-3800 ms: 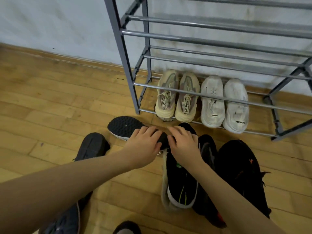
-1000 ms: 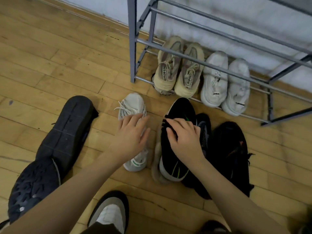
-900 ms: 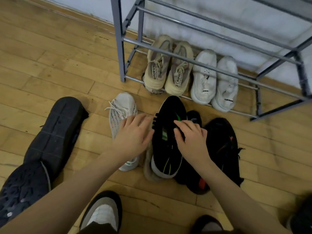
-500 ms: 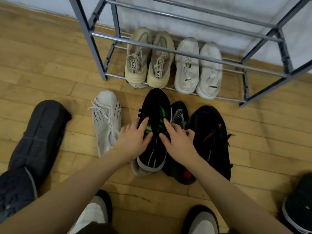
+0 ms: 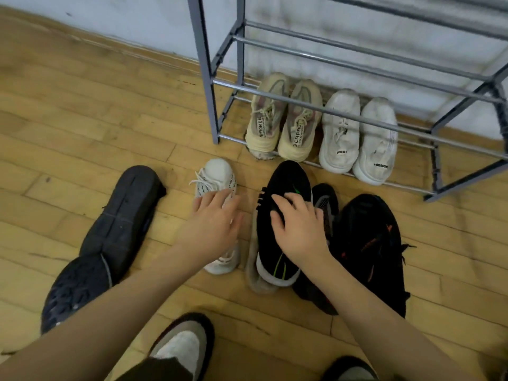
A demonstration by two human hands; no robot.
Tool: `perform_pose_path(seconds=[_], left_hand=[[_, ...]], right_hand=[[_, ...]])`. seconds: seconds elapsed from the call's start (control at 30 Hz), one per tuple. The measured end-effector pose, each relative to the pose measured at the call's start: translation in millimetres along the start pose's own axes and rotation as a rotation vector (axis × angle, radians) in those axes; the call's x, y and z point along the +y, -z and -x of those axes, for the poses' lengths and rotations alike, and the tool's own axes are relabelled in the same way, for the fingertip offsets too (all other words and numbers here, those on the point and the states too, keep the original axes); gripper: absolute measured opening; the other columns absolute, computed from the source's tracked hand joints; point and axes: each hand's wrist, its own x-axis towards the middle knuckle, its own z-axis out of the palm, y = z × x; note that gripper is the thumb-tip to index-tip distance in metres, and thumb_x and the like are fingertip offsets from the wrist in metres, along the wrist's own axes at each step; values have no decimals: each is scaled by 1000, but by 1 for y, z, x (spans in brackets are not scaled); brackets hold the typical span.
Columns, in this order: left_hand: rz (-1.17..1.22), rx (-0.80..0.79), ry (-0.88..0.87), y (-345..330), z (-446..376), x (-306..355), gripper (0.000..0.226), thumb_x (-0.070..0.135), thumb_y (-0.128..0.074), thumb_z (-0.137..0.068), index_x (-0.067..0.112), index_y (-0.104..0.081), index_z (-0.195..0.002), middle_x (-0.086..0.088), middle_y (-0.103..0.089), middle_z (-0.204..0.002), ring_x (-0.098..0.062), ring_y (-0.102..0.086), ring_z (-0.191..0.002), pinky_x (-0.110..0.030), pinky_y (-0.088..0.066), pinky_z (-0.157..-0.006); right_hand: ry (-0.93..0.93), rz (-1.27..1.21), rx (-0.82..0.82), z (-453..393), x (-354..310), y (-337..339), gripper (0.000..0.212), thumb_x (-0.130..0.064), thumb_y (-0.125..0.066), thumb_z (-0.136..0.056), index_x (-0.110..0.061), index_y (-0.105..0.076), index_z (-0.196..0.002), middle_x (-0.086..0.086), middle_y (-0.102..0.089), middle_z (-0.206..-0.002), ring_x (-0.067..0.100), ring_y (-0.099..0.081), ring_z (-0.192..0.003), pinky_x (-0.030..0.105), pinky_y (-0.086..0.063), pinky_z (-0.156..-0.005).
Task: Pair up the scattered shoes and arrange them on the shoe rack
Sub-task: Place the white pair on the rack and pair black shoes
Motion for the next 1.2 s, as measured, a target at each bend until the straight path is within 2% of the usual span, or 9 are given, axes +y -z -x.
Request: perform_pose_path(seconds=[0.1,0.23,0.33,0.47,0.67,0.73,0.87,0.97,1.2], left_hand=[[17,34,65,13,20,-28,48,39,-34,-85,13,-63,-112,-13,-61,-120,-36,-57,-107,-48,-44,-87],[52,64,239,18,47,-74,40,32,-46,-94,17,-50,-130,-7,-44,-141,-31,-36,-129,-47,-27,-103],[66,107,329,16,64,-109,43,32,-47,-94,16,-47,-133,-7,-41,-142,-31,-33,-131,-48,-24,-106],[45,48,455,5,74,-155,51,41,-47,-92,18,-40,-138,-12,-37,-144,-36,-34,-129,-50,-26,-105],[84,-26,616,-18,62,-193,75,56,-39,-90,18,-9,-148,-14,-16,-153,-36,-29,-133,-46,-24,-108],[150,-2,658,-21,55,-203,75,55,-37,-91,17,-5,-148,-14,-18,-152,-33,-31,-133,-44,-25,-108],[161,-23,646,-24,47,-215,64,45,-35,-96,15,-12,-147,-11,-40,-141,-29,-40,-126,-41,-28,-104],[213,58,612,-25,50,-217,60,40,-42,-95,18,-21,-146,-9,-47,-131,-26,-43,-120,-40,-28,-101],[280,161,468,-18,53,-206,53,38,-45,-94,23,-31,-143,-5,-47,-125,-22,-43,-112,-33,-25,-93]], right_hand=[[94,17,-6,-5,-34,2,40,-34,-36,-98,-22,-43,-136,2,-44,-136,28,-46,-117,41,-31,-97],[211,-18,-58,-13,-84,-13,38,-31,-36,-99,-23,-44,-135,1,-47,-133,27,-47,-115,41,-33,-94],[323,15,-101,-26,-115,-31,38,-30,-38,-98,-25,-43,-135,0,-45,-135,26,-44,-118,40,-32,-95],[394,-13,-129,-58,-148,-59,38,-28,-43,-96,-25,-45,-134,1,-45,-136,27,-41,-123,40,-28,-100],[445,107,-261,-97,-185,-92,49,-37,-36,-98,-34,-22,-146,1,-21,-154,29,-28,-134,44,-20,-107],[449,132,-283,-108,-192,-100,52,-39,-35,-98,-35,-16,-147,3,-11,-157,31,-26,-136,45,-19,-107],[444,145,-311,-130,-203,-114,60,-43,-36,-97,-35,-4,-148,10,-2,-157,34,-20,-138,48,-17,-109],[444,160,-337,-137,-209,-122,66,-47,-38,-96,-33,-1,-148,16,-2,-156,38,-25,-136,50,-21,-108],[392,32,-211,-124,-185,-105,71,-53,-50,-88,-36,-13,-147,14,-28,-136,31,-36,-122,47,-24,-103]])
